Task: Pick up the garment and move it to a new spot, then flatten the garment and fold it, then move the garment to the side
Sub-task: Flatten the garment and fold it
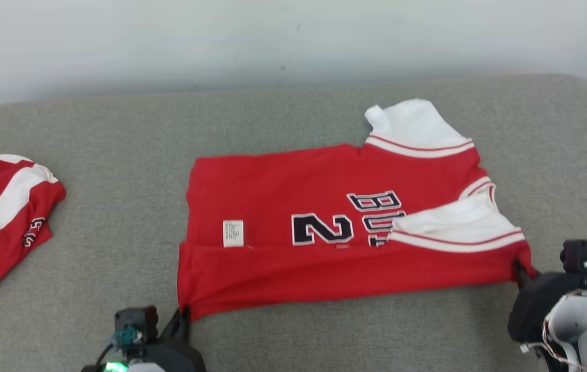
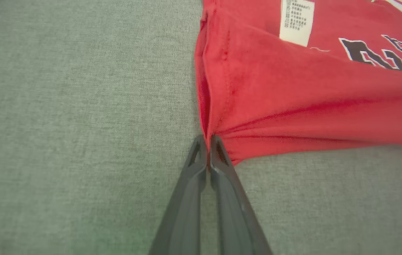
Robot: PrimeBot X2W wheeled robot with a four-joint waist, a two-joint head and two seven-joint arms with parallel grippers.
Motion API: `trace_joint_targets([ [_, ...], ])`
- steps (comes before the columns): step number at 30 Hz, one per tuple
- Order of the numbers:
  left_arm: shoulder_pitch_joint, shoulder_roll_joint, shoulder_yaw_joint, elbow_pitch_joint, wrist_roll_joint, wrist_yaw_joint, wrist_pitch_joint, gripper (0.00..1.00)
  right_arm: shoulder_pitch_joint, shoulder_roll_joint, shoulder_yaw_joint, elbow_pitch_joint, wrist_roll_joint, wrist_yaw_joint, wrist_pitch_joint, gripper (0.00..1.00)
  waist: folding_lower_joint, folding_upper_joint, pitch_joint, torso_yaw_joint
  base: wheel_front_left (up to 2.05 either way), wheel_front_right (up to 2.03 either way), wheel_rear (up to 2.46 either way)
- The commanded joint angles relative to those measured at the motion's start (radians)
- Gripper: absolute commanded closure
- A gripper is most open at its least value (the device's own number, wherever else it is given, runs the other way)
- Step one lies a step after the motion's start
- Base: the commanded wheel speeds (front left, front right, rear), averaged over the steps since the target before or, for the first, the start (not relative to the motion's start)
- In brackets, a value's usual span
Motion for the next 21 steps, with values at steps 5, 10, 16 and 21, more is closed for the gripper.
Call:
trace_joint_targets([
  [5,0.098,0.040,-0.003,-0.067,-0.013,0.012,0.023,1.00,0.096,-0.009,-0.016,-0.060,0.018,-0.003,0.029,1.00,0.0000,0.0000,-0.049,-0.002,0.00,0.00,0.00],
  [10,0.210,0.073,-0.010,-0.165,-0.017,0.046,0.050,1.00,0.192,0.020,-0.028,-0.098,0.023,-0.003,0.044,1.00,0.0000,0.0000,-0.074,-0.007,0.00,0.00,0.00],
  [16,0.276,0.084,-0.020,-0.203,-0.012,0.078,0.067,0.00,0.240,0.042,-0.050,-0.075,-0.029,-0.003,0.049,0.00,0.0000,0.0000,-0.091,-0.009,0.00,0.00,0.00],
  [21,0.289,0.095,-0.017,-0.231,-0.006,0.098,0.067,0.00,0.226,0.050,-0.058,-0.051,-0.057,-0.003,0.039,0.00,0.0000,0.0000,-0.107,-0.006,0.00,0.00,0.00],
])
